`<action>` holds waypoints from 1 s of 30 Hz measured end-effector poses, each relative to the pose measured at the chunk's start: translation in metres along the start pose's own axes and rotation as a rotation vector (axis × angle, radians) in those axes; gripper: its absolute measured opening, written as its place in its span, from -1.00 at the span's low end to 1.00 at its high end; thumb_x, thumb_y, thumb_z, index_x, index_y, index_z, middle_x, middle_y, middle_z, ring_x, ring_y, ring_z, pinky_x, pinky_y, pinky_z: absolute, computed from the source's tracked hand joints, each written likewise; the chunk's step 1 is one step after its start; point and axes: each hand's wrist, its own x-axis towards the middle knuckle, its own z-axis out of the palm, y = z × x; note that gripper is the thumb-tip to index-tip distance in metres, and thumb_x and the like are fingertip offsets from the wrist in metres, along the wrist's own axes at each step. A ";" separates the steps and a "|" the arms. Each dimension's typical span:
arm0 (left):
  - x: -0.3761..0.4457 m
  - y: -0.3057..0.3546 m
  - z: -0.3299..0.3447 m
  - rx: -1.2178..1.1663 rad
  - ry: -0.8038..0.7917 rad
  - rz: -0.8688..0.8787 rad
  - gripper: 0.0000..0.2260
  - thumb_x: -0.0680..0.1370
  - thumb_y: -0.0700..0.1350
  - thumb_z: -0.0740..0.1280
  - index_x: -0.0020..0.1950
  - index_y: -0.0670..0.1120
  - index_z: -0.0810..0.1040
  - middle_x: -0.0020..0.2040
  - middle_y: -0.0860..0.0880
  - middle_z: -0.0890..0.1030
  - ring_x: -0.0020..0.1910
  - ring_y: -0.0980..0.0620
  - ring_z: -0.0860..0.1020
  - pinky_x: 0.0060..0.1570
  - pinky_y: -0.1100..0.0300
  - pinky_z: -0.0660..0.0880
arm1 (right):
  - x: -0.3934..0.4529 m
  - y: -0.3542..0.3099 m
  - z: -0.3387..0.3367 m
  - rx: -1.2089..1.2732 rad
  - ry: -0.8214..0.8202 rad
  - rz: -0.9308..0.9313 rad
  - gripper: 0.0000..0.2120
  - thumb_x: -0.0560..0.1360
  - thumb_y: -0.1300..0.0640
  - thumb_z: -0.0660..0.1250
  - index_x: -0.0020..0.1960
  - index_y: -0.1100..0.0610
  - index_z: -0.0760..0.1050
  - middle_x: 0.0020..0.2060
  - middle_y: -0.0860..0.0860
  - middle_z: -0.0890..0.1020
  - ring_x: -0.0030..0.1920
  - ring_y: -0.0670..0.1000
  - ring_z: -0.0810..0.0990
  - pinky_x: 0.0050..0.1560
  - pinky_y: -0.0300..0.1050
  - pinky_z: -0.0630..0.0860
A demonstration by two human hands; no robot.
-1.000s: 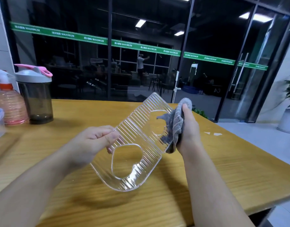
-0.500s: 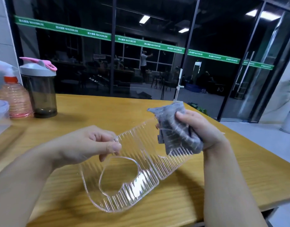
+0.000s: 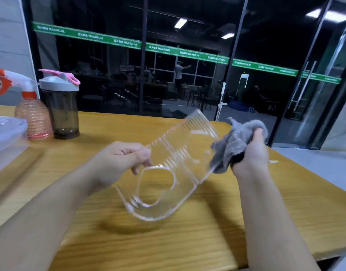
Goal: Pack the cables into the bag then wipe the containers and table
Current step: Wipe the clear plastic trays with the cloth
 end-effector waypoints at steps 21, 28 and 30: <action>0.020 -0.020 0.034 -0.196 0.484 -0.146 -0.56 0.44 0.14 0.23 -0.60 -0.02 0.42 -0.39 0.02 0.53 -0.33 0.01 0.43 -0.22 0.15 0.32 | -0.040 0.042 0.030 0.152 -0.555 0.337 -0.67 0.44 0.01 0.13 -0.36 0.16 0.51 -0.32 0.10 0.57 -0.26 0.10 0.55 -0.02 0.00 0.44; 0.017 -0.020 0.034 -0.288 0.406 -0.123 -0.53 0.52 0.08 0.24 -0.58 -0.04 0.39 -0.44 0.05 0.49 -0.35 0.01 0.40 -0.25 0.15 0.32 | -0.049 0.041 0.034 0.139 -0.663 0.412 -0.79 0.28 0.18 0.18 -0.21 0.24 0.54 -0.23 0.13 0.61 -0.23 0.10 0.55 -0.09 -0.06 0.50; 0.017 -0.019 0.035 -0.292 0.411 -0.108 -0.49 0.58 0.00 0.22 -0.59 -0.04 0.37 -0.47 0.05 0.46 -0.42 0.08 0.38 -0.34 0.25 0.31 | -0.047 0.042 0.034 0.110 -0.724 0.450 -0.45 0.30 0.15 0.23 0.26 0.34 0.47 0.23 0.24 0.54 0.16 0.19 0.52 0.26 0.08 0.40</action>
